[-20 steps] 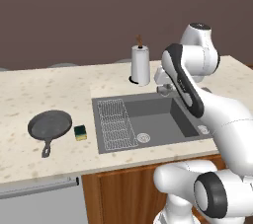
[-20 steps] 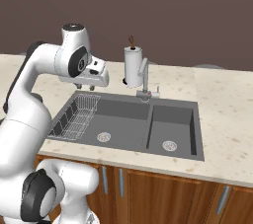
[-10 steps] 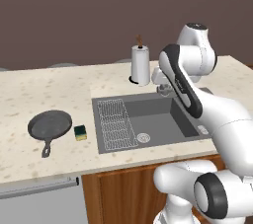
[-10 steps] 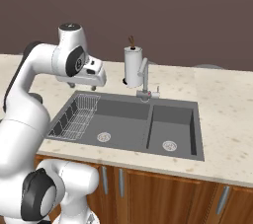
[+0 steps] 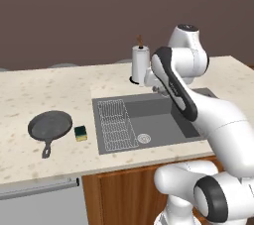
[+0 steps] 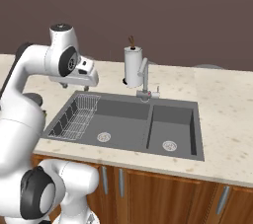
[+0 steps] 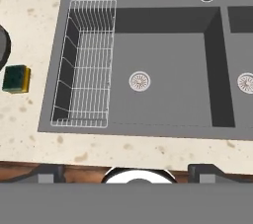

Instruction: Pick the pan and sponge and place them into the sink. Then turn on the water.

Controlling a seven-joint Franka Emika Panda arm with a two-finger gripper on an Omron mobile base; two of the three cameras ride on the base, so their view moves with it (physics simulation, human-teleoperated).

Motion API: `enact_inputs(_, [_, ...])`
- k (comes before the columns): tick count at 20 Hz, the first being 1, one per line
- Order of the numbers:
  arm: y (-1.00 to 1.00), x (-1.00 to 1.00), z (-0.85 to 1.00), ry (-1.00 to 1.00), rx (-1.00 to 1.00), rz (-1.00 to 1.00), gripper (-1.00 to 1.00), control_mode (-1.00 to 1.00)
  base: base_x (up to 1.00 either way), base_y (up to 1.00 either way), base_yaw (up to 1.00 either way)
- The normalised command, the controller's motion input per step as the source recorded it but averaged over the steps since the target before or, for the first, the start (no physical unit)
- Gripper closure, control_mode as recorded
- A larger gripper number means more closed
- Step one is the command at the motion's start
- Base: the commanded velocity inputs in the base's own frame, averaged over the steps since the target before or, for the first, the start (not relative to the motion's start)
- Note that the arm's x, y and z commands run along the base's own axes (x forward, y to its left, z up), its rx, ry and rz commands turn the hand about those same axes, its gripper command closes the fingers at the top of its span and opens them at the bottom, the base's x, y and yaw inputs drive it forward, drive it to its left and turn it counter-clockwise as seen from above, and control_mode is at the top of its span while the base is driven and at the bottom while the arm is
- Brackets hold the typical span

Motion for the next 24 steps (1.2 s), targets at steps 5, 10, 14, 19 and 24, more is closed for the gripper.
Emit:
enact_inputs(5, [0.30, 0.00, -0.14, 0.01, 0.00, 0.00, -1.00, -1.00, 0.00, 0.00, 0.00])
enact_inputs(10, [0.31, 0.00, -0.17, 0.01, 0.00, 0.00, -1.00, -1.00, 0.00, 0.00, 0.00])
enact_inputs(14, [0.29, 0.00, -0.18, 0.00, 0.00, 0.00, -1.00, -1.00, 0.00, 0.00, 0.00])
enact_inputs(19, [0.28, 0.00, -0.13, 0.01, 0.00, 0.00, -1.00, -1.00, 0.00, 0.00, 0.00])
enact_inputs(24, [0.27, 0.00, -0.11, 0.02, 0.00, 0.00, -1.00, -1.00, 0.00, 0.00, 0.00])
